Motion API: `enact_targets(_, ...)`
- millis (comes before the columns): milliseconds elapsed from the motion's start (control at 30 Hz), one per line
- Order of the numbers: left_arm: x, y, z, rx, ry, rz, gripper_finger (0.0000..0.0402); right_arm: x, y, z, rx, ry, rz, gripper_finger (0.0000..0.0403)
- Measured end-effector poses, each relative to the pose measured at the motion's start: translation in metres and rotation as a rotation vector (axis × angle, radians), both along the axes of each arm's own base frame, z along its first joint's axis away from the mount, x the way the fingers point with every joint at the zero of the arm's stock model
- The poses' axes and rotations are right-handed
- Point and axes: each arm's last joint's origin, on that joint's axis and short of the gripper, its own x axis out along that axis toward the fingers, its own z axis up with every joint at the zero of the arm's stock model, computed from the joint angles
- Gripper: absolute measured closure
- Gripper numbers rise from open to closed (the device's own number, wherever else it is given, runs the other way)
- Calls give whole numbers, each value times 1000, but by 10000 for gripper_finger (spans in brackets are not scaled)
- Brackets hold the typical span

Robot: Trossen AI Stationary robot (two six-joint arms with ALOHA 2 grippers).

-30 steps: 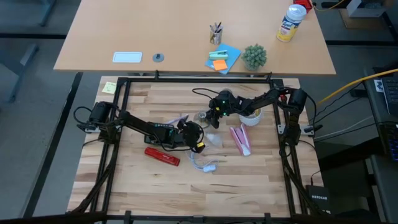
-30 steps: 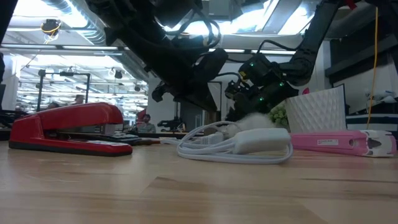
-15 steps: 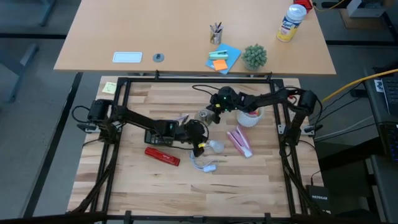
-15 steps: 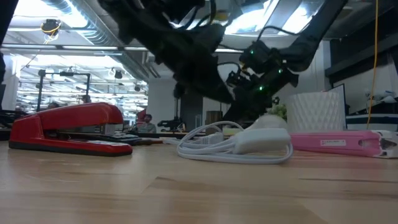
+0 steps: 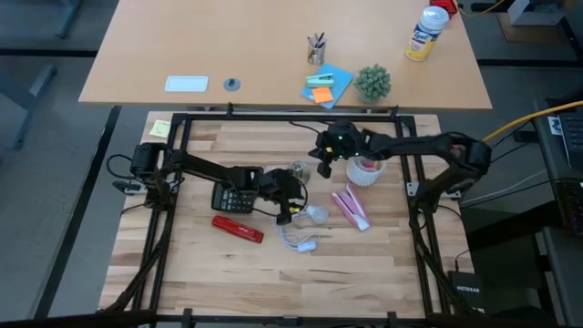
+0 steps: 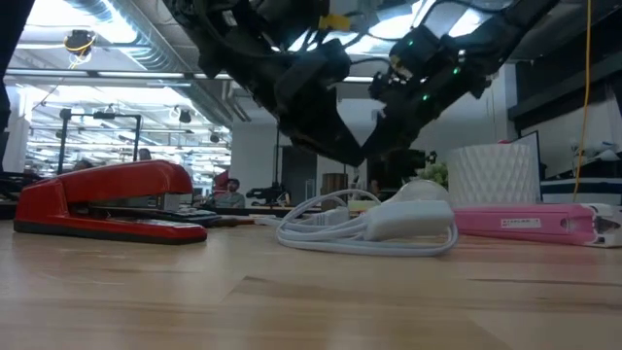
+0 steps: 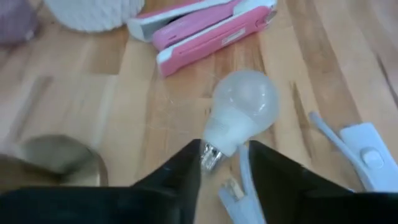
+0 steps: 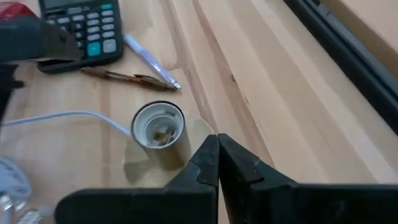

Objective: Screw lightbulb
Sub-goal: Insert the white lightbulb into the golden lamp

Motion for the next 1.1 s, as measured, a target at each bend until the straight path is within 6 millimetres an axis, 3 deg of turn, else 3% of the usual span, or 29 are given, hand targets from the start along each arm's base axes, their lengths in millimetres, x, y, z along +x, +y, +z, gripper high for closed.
enact_targets(133, 2, -1, 3, 99, -43, -81, 216, -11, 6, 19, 23, -25, -2, 395)
enact_targets(267, 4, 4, 1, 138, -48, -96, 192, -19, 19, 41, 42, -89, 10, 395)
enact_targets(500, 7, 11, 5, 146, -104, -82, 199, -24, 51, 73, 4, -228, 115, 395)
enact_targets(700, 9, 9, 7, 146, -143, -116, 201, -28, 73, 86, -2, -276, 132, 395)
enact_targets(1100, 31, -4, -31, 145, -118, -192, 201, -30, 112, 98, 25, -339, 258, 395)
